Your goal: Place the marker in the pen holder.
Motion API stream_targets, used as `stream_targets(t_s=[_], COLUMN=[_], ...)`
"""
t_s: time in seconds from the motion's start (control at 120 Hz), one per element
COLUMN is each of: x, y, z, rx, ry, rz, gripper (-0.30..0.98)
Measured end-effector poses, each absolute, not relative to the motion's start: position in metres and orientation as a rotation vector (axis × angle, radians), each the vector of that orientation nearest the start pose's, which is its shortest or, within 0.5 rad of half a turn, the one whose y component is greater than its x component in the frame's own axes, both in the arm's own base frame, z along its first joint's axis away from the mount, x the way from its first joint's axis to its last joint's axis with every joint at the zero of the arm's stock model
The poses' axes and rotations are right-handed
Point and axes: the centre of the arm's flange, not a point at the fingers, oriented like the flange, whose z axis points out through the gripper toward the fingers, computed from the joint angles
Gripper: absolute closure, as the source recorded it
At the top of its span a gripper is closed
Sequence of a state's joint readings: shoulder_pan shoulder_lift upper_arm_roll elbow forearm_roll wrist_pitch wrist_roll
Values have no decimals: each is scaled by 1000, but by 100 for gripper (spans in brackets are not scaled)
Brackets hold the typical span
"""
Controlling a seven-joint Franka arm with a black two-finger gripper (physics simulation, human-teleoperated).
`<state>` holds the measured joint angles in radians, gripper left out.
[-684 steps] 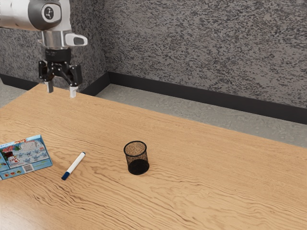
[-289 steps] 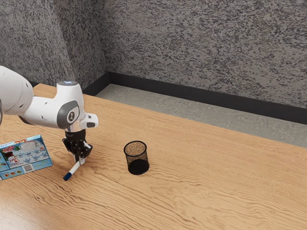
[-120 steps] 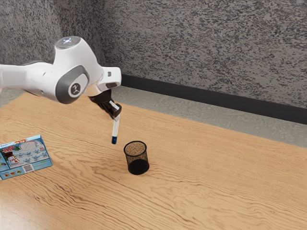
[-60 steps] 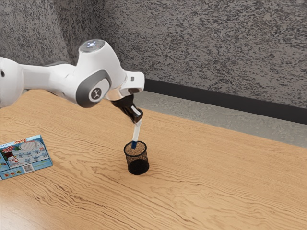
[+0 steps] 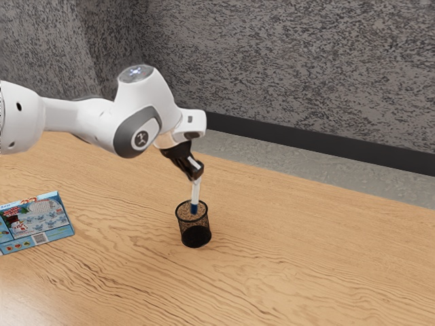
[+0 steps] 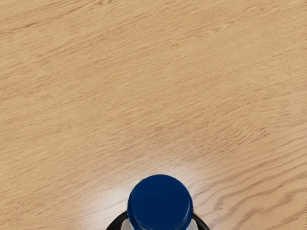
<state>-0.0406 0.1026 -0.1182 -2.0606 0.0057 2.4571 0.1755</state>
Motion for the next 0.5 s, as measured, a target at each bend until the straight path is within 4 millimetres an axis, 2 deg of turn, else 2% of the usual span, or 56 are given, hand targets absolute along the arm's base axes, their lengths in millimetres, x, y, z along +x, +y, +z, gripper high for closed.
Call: stream_targets(t_s=[0.142, 0.233, 0.275, 0.333, 0.383, 0.442, 0.5], x=[588, 589, 594, 622, 637, 643, 637], y=[-90, -90, -88, -76, -47, -7, 16], z=[413, 413, 420, 466, 502, 542, 573], rx=[-3078, -3077, -3076, -3068, -3069, -3071, -3077], ry=[523, 535, 533, 500, 427, 321, 256], rz=[-455, -457, -462, -486, -461, -422, -369], gripper=[35, 23, 19, 14, 11, 9, 7])
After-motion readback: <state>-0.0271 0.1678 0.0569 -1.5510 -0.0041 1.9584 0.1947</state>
